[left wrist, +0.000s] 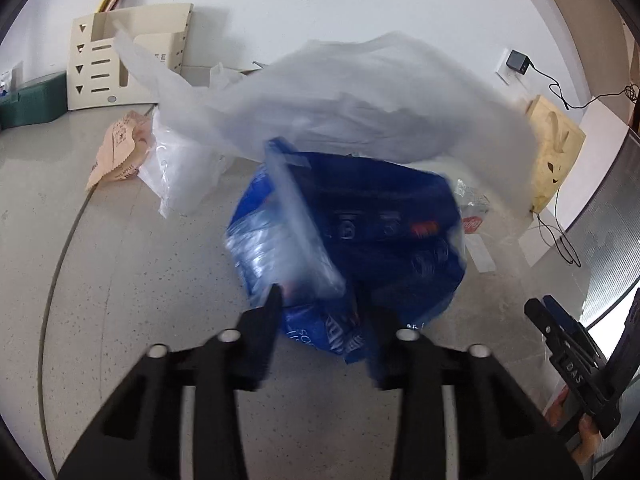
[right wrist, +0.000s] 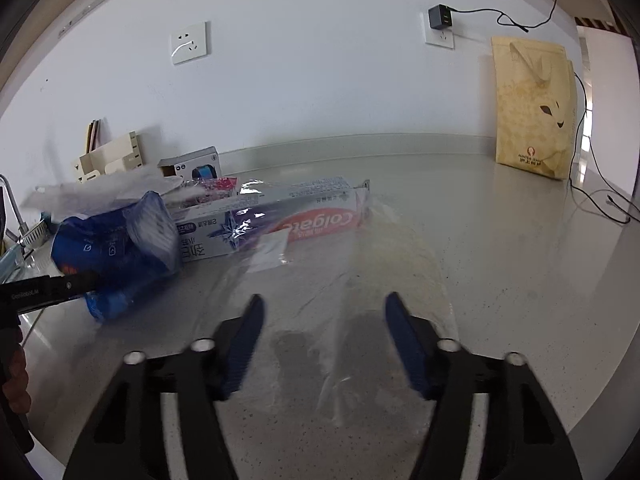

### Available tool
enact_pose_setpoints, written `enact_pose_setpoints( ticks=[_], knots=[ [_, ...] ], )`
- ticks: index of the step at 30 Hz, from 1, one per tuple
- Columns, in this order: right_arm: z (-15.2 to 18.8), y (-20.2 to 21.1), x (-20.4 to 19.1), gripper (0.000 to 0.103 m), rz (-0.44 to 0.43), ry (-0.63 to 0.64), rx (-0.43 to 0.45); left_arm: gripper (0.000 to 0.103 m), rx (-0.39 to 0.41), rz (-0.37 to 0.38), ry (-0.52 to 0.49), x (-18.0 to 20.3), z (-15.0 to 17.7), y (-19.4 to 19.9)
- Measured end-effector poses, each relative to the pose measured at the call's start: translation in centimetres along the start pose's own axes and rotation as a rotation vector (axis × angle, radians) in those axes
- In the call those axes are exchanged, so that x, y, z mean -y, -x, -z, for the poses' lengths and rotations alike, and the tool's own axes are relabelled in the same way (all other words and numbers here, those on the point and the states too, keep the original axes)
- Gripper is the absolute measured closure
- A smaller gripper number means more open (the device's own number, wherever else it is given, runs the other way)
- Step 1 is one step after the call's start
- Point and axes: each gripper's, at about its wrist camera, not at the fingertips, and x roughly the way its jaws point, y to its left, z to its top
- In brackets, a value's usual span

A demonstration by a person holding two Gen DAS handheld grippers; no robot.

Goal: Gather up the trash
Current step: 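Close the left tool on the blue bag while the right tool grasps the clear bag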

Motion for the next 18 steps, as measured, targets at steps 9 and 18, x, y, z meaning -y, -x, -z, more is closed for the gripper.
enact_pose_setpoints(
  ticks=[9,18],
  knots=[
    [0.6,-1.9,-0.5,0.096,-0.017,0.006,-0.099,0.095,0.052,0.08,-0.029,-0.1,0.7,1.4],
    [1.2,1.3,-0.3,0.055,-0.005,0.011,-0.045,0.095,0.111,0.075,-0.07,0.9,1.3,5.4]
  ],
)
